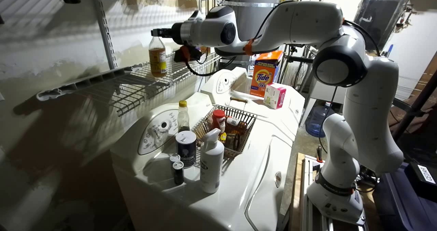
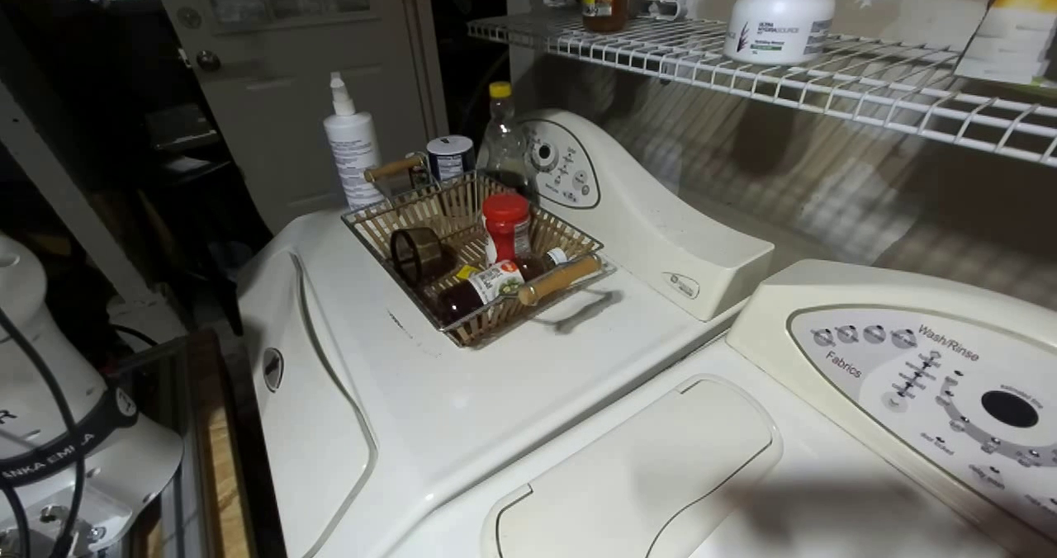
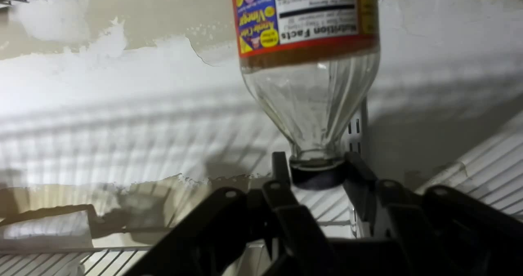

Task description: Put the glass bottle on the rack in an upright position

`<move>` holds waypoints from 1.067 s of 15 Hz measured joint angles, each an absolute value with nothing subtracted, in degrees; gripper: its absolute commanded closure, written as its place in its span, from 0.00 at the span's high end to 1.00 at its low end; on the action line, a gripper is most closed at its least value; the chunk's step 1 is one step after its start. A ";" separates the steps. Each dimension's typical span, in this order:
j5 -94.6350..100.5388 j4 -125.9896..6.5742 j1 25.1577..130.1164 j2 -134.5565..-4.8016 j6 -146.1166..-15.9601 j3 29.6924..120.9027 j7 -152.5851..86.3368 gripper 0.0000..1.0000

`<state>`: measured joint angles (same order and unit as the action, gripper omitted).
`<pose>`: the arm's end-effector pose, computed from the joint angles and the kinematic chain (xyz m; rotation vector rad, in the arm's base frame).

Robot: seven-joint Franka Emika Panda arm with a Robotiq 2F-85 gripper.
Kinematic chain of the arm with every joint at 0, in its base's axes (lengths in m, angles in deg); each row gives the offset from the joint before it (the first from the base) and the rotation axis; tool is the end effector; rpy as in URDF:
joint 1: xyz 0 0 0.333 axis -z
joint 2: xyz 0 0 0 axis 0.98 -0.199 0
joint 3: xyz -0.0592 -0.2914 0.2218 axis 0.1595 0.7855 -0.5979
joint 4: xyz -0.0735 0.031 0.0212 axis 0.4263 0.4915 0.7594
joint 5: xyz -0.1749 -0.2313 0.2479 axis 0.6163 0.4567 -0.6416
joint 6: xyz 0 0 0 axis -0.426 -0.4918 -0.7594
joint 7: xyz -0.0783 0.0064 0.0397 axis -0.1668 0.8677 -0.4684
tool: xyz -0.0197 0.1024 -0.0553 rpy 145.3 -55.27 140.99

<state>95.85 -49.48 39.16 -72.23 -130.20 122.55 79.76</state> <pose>0.6706 0.0698 0.6772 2.3016 -0.3056 2.1057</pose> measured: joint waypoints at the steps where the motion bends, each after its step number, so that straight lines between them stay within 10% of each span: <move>1: 96.78 -49.47 38.78 -71.81 -130.20 122.52 80.63 0.79; 4: 99.60 -49.49 37.87 -70.48 -130.19 122.35 83.26 1.00; 16: 92.14 -66.64 36.21 -61.16 -129.84 123.92 73.39 1.00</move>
